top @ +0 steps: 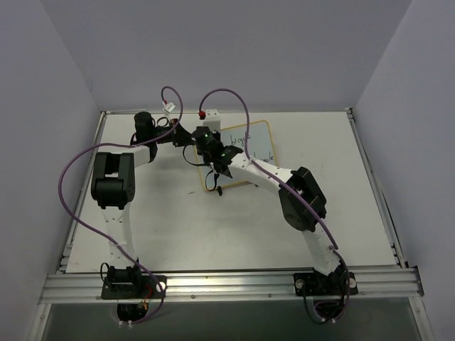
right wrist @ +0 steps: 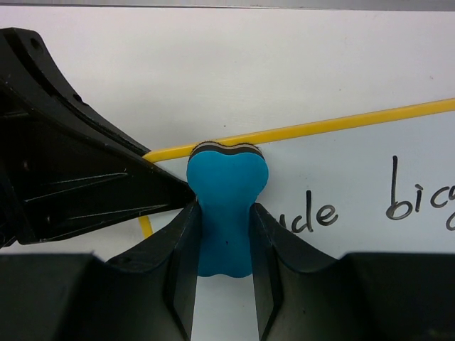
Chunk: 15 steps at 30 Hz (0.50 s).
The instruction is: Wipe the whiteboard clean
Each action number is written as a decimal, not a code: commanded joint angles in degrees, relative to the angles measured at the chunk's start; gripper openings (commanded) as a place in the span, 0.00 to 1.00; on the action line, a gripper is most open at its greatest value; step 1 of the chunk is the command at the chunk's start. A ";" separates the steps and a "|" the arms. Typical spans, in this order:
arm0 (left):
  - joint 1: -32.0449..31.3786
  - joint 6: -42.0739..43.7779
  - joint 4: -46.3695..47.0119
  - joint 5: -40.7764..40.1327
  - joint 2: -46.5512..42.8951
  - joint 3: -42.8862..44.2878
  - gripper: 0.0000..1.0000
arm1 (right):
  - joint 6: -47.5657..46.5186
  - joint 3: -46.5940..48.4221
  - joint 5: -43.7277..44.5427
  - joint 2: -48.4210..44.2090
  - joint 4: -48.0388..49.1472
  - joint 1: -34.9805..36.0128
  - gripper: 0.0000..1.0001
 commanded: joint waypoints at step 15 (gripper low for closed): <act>0.19 2.99 3.81 4.16 -0.22 -0.56 0.02 | -1.43 -11.59 0.78 -6.28 -0.54 -8.90 0.02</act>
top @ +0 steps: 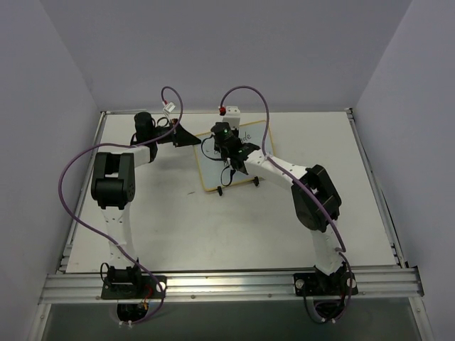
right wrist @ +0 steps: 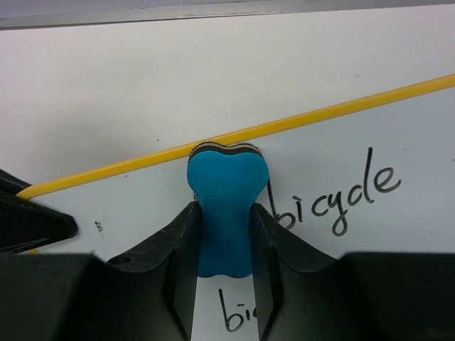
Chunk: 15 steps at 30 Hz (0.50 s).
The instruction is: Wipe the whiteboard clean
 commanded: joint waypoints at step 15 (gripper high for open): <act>0.01 3.84 2.84 4.36 -1.03 -0.41 0.02 | 0.92 9.86 -1.52 4.19 -8.10 2.61 0.00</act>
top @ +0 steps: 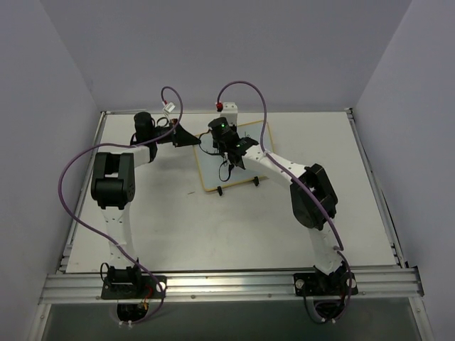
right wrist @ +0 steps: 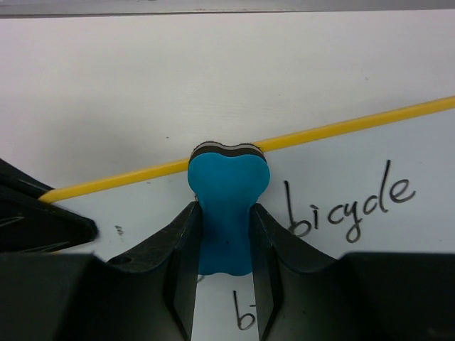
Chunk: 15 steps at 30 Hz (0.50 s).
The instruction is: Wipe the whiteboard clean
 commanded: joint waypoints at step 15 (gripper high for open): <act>-0.36 3.41 3.26 4.03 -0.94 -0.32 0.02 | 4.34 8.50 6.14 7.06 -2.95 6.40 0.00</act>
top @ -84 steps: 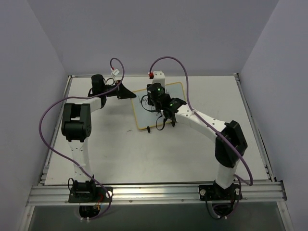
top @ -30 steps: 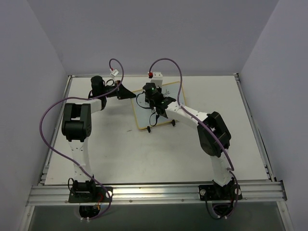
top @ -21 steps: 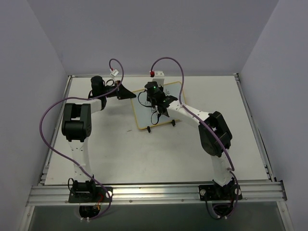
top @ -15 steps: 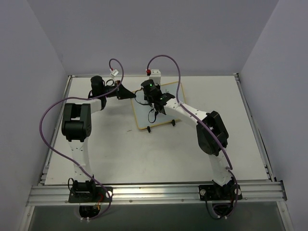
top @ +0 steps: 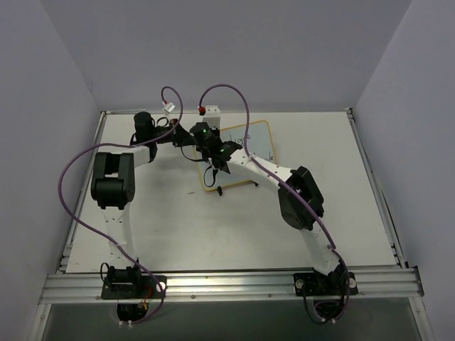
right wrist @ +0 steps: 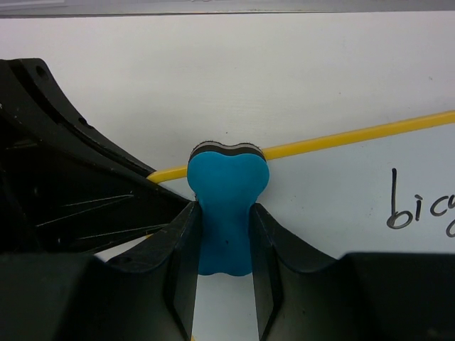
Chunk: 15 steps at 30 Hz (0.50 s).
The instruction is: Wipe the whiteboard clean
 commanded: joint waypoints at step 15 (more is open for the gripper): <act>-0.34 2.92 3.59 3.57 -1.12 -0.32 0.02 | 9.26 -22.01 5.50 -6.22 3.19 -0.22 0.00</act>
